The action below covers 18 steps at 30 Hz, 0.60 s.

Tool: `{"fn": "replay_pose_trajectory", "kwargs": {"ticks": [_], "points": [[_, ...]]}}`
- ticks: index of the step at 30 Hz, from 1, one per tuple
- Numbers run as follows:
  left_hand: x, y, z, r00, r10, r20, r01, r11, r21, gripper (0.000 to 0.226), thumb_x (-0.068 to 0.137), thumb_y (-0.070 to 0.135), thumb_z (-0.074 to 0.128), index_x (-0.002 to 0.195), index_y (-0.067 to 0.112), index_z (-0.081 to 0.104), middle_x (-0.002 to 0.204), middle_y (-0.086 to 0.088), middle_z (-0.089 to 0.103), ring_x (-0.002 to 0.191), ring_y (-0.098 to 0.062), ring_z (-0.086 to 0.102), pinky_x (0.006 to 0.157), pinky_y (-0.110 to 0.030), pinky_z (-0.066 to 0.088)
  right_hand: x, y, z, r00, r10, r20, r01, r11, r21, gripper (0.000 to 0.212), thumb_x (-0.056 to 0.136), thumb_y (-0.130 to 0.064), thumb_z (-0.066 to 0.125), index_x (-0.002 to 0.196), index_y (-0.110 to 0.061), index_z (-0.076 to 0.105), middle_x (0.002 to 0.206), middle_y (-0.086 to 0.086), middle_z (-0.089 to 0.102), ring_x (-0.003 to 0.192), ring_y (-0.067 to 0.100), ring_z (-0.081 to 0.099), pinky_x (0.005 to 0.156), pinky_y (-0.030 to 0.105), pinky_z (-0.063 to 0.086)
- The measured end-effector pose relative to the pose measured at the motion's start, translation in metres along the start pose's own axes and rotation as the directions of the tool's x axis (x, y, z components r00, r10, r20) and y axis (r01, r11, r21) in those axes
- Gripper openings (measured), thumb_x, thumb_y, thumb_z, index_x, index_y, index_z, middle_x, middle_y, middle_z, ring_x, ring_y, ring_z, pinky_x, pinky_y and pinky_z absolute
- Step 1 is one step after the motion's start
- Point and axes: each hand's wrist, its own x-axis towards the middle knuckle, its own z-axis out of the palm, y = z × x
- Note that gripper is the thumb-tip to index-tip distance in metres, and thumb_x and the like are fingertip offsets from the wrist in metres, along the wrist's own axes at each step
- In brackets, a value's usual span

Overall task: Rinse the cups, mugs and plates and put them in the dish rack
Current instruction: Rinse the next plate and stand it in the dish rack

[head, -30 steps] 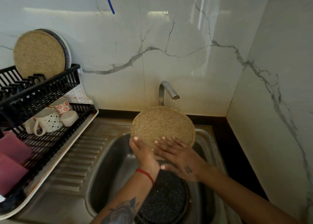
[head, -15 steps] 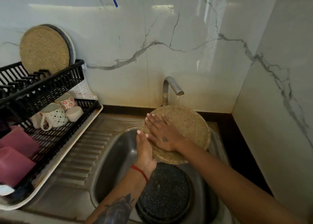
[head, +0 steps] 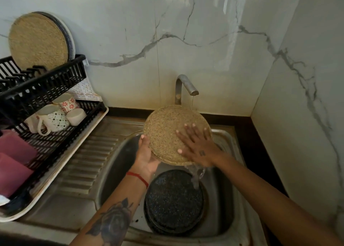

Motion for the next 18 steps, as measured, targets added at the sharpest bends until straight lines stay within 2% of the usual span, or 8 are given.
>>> {"fn": "replay_pose_trajectory", "kwargs": {"ticks": [2, 5, 7, 9, 12, 15, 18], "points": [[-0.002, -0.004, -0.003, 1.000, -0.022, 0.004, 0.022, 1.000, 0.009, 0.042, 0.102, 0.040, 0.034, 0.141, 0.027, 0.038, 0.135, -0.014, 0.051, 0.113, -0.034, 0.054, 0.065, -0.049, 0.052, -0.002, 0.019, -0.008, 1.000, -0.023, -0.019, 0.022, 0.997, -0.070, 0.061, 0.088, -0.066, -0.001, 0.143, -0.046, -0.020, 0.153, -0.005, -0.028, 0.142, 0.021, -0.027, 0.109, 0.052, -0.024], [-0.010, -0.016, 0.002, 0.996, -0.067, 0.058, 0.069, 0.997, -0.032, 0.036, 0.102, 0.038, 0.033, 0.135, 0.027, 0.041, 0.120, -0.012, 0.058, 0.096, -0.029, 0.060, 0.054, -0.042, 0.057, 0.011, 0.033, -0.023, 0.978, 0.187, -0.090, -0.197, 0.973, -0.117, 0.065, 0.095, -0.059, 0.003, 0.149, -0.029, -0.015, 0.158, 0.000, -0.018, 0.145, 0.018, -0.018, 0.108, 0.049, -0.024], [-0.013, -0.022, 0.005, 0.994, -0.085, 0.065, 0.090, 0.993, -0.081, 0.037, 0.103, 0.037, 0.033, 0.137, 0.025, 0.041, 0.111, -0.012, 0.061, 0.094, -0.028, 0.062, 0.053, -0.041, 0.056, 0.022, 0.022, -0.029, 0.968, 0.232, -0.094, -0.241, 0.966, -0.097, 0.068, 0.096, -0.059, 0.005, 0.150, -0.022, -0.013, 0.158, 0.006, -0.017, 0.145, 0.022, -0.018, 0.108, 0.046, -0.023], [-0.015, -0.024, 0.006, 0.993, -0.090, 0.081, 0.097, 0.992, -0.080, 0.039, 0.103, 0.037, 0.032, 0.138, 0.025, 0.040, 0.112, -0.014, 0.062, 0.095, -0.029, 0.062, 0.058, -0.046, 0.055, 0.032, 0.001, -0.029, 0.973, 0.201, -0.116, -0.208, 0.977, -0.056, 0.071, 0.095, -0.063, 0.009, 0.151, -0.024, -0.012, 0.157, 0.008, -0.020, 0.144, 0.027, -0.020, 0.109, 0.045, -0.021], [-0.017, -0.024, 0.007, 0.987, -0.108, 0.120, 0.116, 0.991, -0.067, 0.037, 0.103, 0.039, 0.030, 0.134, 0.025, 0.046, 0.114, -0.019, 0.066, 0.092, -0.031, 0.069, 0.062, -0.047, 0.057, 0.043, -0.035, -0.019, 0.991, 0.022, -0.134, -0.032, 0.997, -0.071, 0.073, 0.095, -0.063, 0.011, 0.151, -0.021, -0.009, 0.157, 0.010, -0.018, 0.144, 0.026, -0.020, 0.115, 0.047, -0.016], [-0.016, -0.021, 0.005, 0.988, -0.107, 0.115, 0.116, 0.991, -0.069, 0.033, 0.103, 0.040, 0.029, 0.123, 0.025, 0.052, 0.094, -0.015, 0.073, 0.076, -0.028, 0.073, 0.052, -0.042, 0.057, 0.049, -0.050, -0.009, 0.988, -0.098, -0.121, 0.084, 0.990, -0.112, 0.076, 0.095, -0.063, 0.011, 0.151, -0.015, -0.007, 0.158, 0.007, -0.013, 0.145, 0.021, -0.016, 0.116, 0.041, -0.014], [-0.015, -0.015, 0.002, 0.993, -0.068, 0.094, 0.071, 0.997, -0.030, 0.031, 0.103, 0.037, 0.031, 0.126, 0.026, 0.049, 0.105, -0.013, 0.068, 0.085, -0.027, 0.069, 0.056, -0.045, 0.055, 0.052, -0.031, -0.019, 0.987, -0.077, -0.140, 0.064, 0.993, -0.098, 0.066, 0.095, -0.062, 0.012, 0.151, -0.030, -0.006, 0.158, -0.003, -0.013, 0.145, 0.019, -0.016, 0.115, 0.046, -0.015]]}}
